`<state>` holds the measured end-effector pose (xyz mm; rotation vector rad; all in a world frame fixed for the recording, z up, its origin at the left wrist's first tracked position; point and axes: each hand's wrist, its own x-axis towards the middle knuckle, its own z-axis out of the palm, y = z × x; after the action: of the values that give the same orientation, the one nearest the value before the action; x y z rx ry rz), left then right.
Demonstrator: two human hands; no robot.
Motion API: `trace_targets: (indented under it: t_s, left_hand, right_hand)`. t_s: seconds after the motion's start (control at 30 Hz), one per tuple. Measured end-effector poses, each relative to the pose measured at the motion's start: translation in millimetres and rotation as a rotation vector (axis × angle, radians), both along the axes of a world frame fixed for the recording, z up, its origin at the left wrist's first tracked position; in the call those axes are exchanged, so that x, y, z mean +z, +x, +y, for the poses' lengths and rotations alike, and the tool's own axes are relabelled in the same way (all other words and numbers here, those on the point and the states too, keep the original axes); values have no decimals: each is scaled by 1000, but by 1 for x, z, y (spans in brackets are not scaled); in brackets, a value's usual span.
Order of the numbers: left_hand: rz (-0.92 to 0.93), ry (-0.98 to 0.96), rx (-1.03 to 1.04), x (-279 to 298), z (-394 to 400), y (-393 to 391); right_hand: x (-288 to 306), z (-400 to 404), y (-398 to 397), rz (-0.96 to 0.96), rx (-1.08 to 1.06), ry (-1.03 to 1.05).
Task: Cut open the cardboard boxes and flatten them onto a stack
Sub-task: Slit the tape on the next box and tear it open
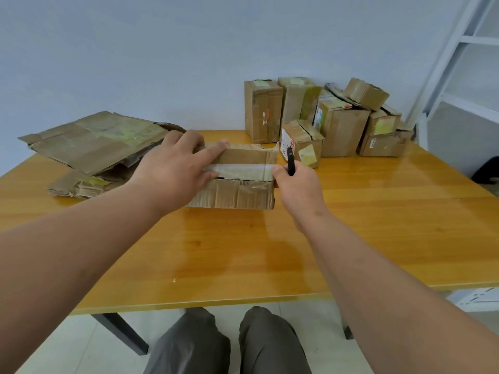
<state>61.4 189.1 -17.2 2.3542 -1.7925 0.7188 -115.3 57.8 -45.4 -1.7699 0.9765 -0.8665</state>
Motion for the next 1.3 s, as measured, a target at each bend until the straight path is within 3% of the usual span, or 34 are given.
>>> trace_targets:
  t_s: [0.47,0.77,1.0,1.2,1.3]
  left_hand:
    - [174,28,133,16,-16,-6]
    - [-20,43,179,19,-25,-13]
    - [-36,109,238,23,-31,-12]
    - [-340,311,225,33,-36,-7]
    - [-364,308,111,32,-33,0]
  right_hand:
    - [-2,8,6,-7,10,-100]
    - [-8,11,19,-42,-103,-140]
    - [-11,13,26,-25,-143,-124]
    - [-7,13,30,-16,-134,-144]
    - [-3,12,28,8,-116,-193]
